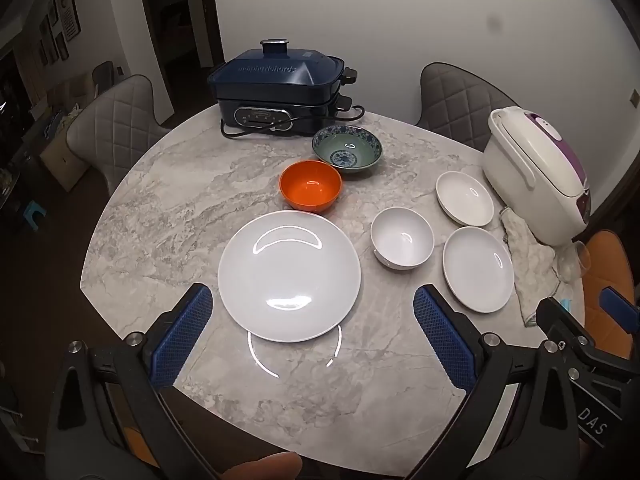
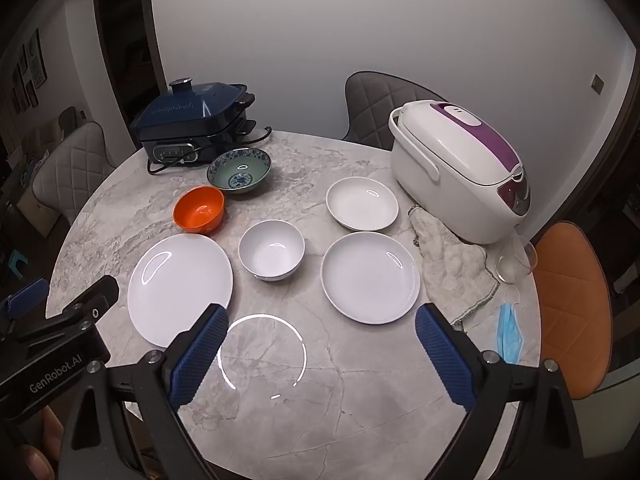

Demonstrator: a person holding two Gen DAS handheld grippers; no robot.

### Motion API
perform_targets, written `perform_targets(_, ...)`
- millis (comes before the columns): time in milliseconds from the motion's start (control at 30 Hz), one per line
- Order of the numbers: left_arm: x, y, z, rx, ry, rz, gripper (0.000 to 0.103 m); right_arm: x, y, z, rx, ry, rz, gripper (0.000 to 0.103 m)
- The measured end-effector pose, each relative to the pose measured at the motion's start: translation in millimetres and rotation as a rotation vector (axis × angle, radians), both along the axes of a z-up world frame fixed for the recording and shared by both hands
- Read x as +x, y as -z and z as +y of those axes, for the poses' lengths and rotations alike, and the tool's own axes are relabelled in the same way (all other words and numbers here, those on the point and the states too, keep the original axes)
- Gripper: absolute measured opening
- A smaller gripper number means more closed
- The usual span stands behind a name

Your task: Organize plates and bowls

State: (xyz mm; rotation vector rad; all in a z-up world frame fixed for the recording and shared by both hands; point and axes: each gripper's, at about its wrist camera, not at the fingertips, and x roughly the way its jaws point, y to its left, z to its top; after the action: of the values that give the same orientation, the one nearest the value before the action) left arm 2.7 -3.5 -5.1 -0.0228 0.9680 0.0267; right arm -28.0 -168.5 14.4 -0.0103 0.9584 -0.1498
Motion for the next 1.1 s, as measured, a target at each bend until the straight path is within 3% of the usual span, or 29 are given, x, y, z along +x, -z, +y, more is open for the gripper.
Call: perform_targets(1100, 1.0, 2.5, -0.7, 0.002, 0.001, 0.006, 0.102, 1.2, 3.5, 0.7, 0.001, 0.0, 0.007, 0.097)
